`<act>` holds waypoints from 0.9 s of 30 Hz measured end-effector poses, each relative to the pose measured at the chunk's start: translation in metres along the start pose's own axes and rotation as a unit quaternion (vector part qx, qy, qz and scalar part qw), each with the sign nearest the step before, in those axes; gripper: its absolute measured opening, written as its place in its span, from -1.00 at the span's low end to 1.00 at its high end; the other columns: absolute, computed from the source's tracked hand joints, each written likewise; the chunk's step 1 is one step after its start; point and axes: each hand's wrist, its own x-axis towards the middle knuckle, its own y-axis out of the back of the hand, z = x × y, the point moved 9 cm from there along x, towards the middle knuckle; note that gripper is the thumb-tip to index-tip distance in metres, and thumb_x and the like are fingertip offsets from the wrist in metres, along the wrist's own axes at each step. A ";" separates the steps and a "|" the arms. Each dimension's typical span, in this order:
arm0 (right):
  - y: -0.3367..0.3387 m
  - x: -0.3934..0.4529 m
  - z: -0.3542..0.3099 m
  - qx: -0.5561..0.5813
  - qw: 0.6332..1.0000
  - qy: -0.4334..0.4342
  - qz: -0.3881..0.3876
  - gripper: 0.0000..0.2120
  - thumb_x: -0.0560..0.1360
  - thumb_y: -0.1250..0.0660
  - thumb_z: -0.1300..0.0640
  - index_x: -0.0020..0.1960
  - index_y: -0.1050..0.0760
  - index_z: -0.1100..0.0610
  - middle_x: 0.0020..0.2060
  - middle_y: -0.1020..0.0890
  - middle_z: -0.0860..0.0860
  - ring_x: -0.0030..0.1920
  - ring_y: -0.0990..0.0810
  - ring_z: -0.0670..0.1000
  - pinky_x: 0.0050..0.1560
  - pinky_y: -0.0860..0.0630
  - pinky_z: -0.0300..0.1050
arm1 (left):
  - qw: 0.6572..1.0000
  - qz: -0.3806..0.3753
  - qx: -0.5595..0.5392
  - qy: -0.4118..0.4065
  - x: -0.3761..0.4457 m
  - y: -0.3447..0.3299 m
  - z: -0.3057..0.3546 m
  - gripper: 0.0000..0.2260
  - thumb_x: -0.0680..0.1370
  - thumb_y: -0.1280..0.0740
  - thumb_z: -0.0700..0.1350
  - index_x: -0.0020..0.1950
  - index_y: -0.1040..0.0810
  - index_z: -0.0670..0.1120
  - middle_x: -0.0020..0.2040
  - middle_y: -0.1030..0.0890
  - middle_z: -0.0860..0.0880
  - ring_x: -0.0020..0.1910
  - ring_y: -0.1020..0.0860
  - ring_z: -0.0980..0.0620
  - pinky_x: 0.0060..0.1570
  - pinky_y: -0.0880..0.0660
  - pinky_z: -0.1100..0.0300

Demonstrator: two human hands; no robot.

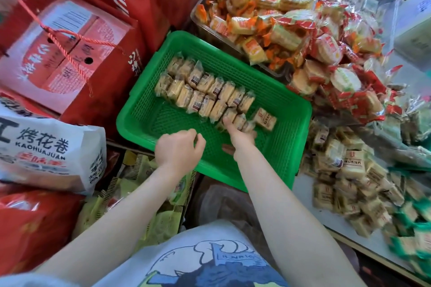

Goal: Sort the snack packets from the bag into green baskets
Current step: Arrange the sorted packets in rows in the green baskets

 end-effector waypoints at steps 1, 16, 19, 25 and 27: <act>-0.007 -0.002 -0.001 0.044 0.999 -0.007 -0.027 0.13 0.38 -0.59 -0.11 0.63 0.15 -0.04 0.40 -0.46 0.23 0.12 -0.67 0.23 0.02 -0.67 0.16 | 1.000 -0.001 0.004 -0.001 0.000 0.000 0.000 -0.62 0.65 -0.11 0.07 -0.31 -0.44 -0.05 -0.48 -0.42 0.05 -0.57 -0.41 -0.01 -0.54 -0.13 0.24; -0.001 -0.014 -0.024 -0.091 0.989 0.092 -0.074 0.04 0.48 -0.46 -0.20 0.62 0.20 0.01 0.11 -0.67 0.22 -0.23 -0.74 0.13 -0.20 -0.70 0.05 | 1.000 -0.010 0.014 0.007 -0.002 0.001 0.001 -0.63 0.65 -0.11 0.05 -0.31 -0.41 -0.05 -0.46 -0.40 0.05 -0.54 -0.37 -0.01 -0.49 -0.12 0.20; 0.005 -0.017 -0.021 -0.111 0.985 0.102 -0.081 0.02 0.48 -0.44 -0.24 0.63 0.15 0.04 0.12 -0.67 0.20 -0.21 -0.74 0.11 -0.20 -0.69 0.00 | 1.000 -0.007 0.012 0.008 -0.003 0.002 0.000 -0.63 0.65 -0.12 0.04 -0.33 -0.40 -0.05 -0.47 -0.42 0.03 -0.54 -0.40 -0.03 -0.50 -0.14 0.22; 0.023 -0.029 -0.018 -0.101 0.984 0.116 -0.088 0.02 0.50 -0.42 -0.24 0.64 0.18 0.07 0.13 -0.66 0.15 -0.17 -0.73 0.06 -0.15 -0.70 -0.01 | 0.999 -0.023 0.017 0.016 -0.003 -0.001 0.000 -0.62 0.66 -0.09 0.04 -0.31 -0.38 -0.06 -0.43 -0.43 0.02 -0.51 -0.35 -0.01 -0.49 -0.15 0.20; 0.038 -0.040 -0.018 -0.076 0.983 0.132 -0.104 -0.08 0.53 -0.40 -0.19 0.64 0.08 0.06 0.09 -0.66 0.13 -0.17 -0.73 0.04 -0.16 -0.70 -0.03 | 0.999 -0.033 0.015 0.020 -0.003 -0.002 -0.002 -0.63 0.67 -0.09 0.05 -0.29 -0.39 -0.06 -0.40 -0.45 0.02 -0.47 -0.40 -0.03 -0.49 -0.21 0.21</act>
